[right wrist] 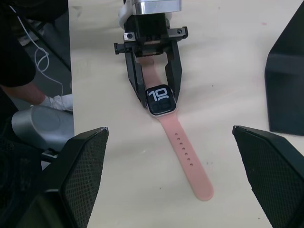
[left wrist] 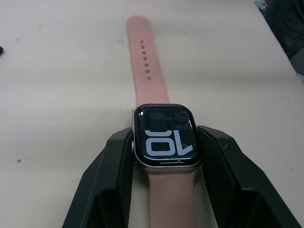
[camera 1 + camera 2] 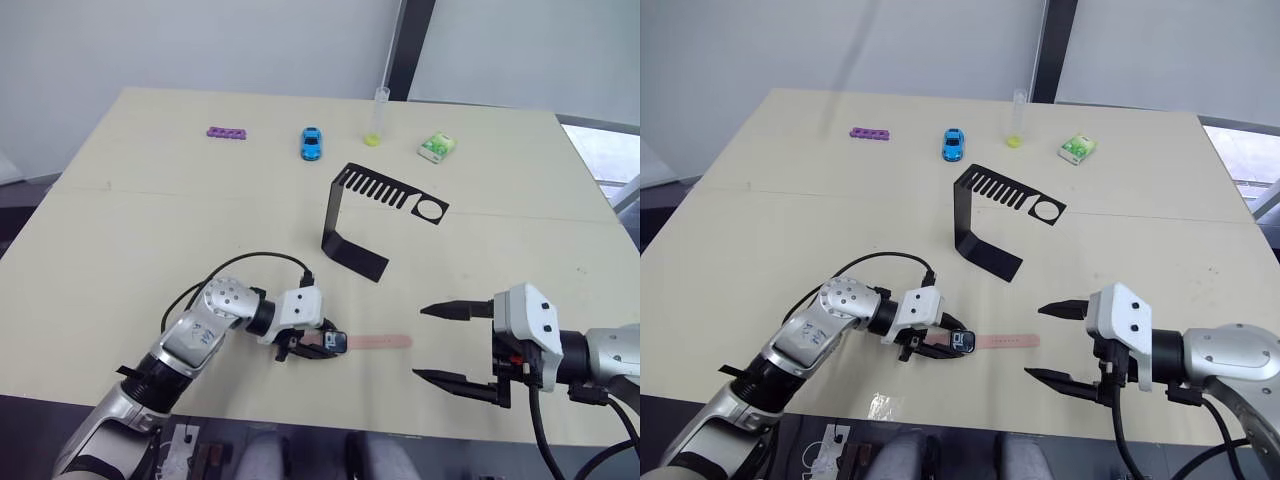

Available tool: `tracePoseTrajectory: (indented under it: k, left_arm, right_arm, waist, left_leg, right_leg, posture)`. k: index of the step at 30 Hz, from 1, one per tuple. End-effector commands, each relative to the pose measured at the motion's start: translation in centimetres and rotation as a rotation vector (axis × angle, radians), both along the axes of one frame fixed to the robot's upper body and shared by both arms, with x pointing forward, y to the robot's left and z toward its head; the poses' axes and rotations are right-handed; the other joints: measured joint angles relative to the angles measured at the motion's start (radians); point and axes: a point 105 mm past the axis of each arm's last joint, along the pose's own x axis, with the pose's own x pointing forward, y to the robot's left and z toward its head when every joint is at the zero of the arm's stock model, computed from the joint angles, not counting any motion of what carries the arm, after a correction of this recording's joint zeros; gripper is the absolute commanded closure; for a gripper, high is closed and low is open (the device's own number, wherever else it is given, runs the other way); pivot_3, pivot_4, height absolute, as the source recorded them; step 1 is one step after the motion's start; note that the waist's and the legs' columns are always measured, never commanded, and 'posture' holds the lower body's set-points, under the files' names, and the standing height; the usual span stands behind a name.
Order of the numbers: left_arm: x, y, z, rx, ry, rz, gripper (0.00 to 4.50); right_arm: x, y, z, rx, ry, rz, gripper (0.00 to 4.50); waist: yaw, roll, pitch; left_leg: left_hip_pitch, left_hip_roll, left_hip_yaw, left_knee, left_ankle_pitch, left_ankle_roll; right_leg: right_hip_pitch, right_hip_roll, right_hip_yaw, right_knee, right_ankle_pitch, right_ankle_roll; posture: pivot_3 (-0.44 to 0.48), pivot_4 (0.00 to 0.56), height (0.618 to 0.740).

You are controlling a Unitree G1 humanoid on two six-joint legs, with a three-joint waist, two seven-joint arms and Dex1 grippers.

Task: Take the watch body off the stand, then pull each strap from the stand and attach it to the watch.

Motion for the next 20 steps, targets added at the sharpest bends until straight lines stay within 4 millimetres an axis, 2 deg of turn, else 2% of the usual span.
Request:
tracePoseTrajectory:
  k: [1,3,4,7,8,12,13,17,20]
  left_arm:
    - [-0.4,0.3,0.6,-0.017,0.018,0.005,1.51]
    - [-0.7,0.7,1.5,-0.051,0.050,0.005,0.62]
    - [-0.8,2.0,2.7,-0.077,0.065,0.013,0.10]
    - [-1.4,6.6,6.9,-0.125,0.080,0.022,0.04]
    - [-1.6,7.5,7.6,-0.130,0.080,0.021,0.04]
    - [-3.2,15.3,10.9,-0.015,0.130,0.149,0.04]
    - [-3.7,16.4,11.4,0.012,0.137,0.168,0.04]
    - [-4.1,19.6,12.5,0.068,0.100,0.263,0.04]
    - [-3.6,19.9,12.7,0.050,0.052,0.281,0.04]
  right_arm:
    - [0.2,-0.5,0.3,-0.020,-0.038,-0.002,0.00]
    - [0.3,-0.8,0.3,-0.026,-0.039,-0.008,0.00]
    - [0.3,-1.2,0.5,-0.029,-0.041,-0.015,0.00]
    - [0.1,-2.7,1.5,-0.020,-0.037,-0.042,0.00]
    - [0.0,-3.1,1.8,-0.014,-0.035,-0.048,0.00]
    - [-0.5,-5.7,3.7,0.009,-0.017,-0.096,0.00]
    - [-0.6,-6.2,3.9,0.008,-0.014,-0.103,0.00]
    - [-0.9,-7.9,4.2,-0.029,0.006,-0.125,0.00]
    - [-0.8,-8.3,4.3,-0.033,0.007,-0.123,0.00]
  waist:
    - [0.000,0.000,0.000]
    - [-0.002,0.000,0.000]
    - [-0.002,0.000,0.000]
    - [-0.008,-0.001,0.002]
    - [-0.011,-0.001,0.002]
    - [-0.018,0.000,0.002]
    - [-0.022,0.000,0.002]
    - [-0.023,0.001,0.003]
    - [-0.022,0.001,0.003]
  left_leg:
    - [0.000,0.000,0.000,0.000,0.000,0.000]
    - [0.000,0.000,0.000,0.000,0.000,0.000]
    - [0.000,0.000,0.000,0.000,0.000,0.000]
    - [0.000,0.001,0.000,-0.001,0.000,-0.001]
    - [-0.001,0.002,0.000,-0.001,0.001,-0.001]
    - [0.002,0.001,0.000,-0.002,0.000,0.000]
    - [0.002,0.001,0.000,-0.003,-0.001,0.001]
    - [0.003,0.000,0.000,-0.003,-0.003,0.005]
    - [0.003,0.000,-0.001,-0.003,-0.003,0.006]
  right_leg:
    - [0.000,0.000,0.000,0.000,0.000,0.000]
    - [0.000,0.000,0.000,0.000,0.000,0.000]
    - [0.000,0.000,0.000,0.000,0.000,0.000]
    - [-0.001,0.001,0.000,0.002,0.000,0.000]
    - [-0.002,0.001,-0.001,0.002,0.000,-0.001]
    - [0.001,0.000,-0.001,-0.001,-0.001,-0.001]
    - [0.002,0.000,-0.001,0.000,-0.001,-0.001]
    - [0.002,-0.002,-0.001,-0.003,-0.001,-0.001]
    - [0.003,-0.002,-0.002,-0.003,-0.001,-0.002]
  posture:
    - [0.000,0.150,0.740]
    - [0.000,0.150,0.740]
    - [0.000,0.150,0.740]
    - [0.000,0.150,0.740]
    - [0.000,0.150,0.740]
    - [0.000,0.150,0.740]
    - [0.000,0.150,0.740]
    - [0.000,0.150,0.740]
    - [0.000,0.150,0.740]
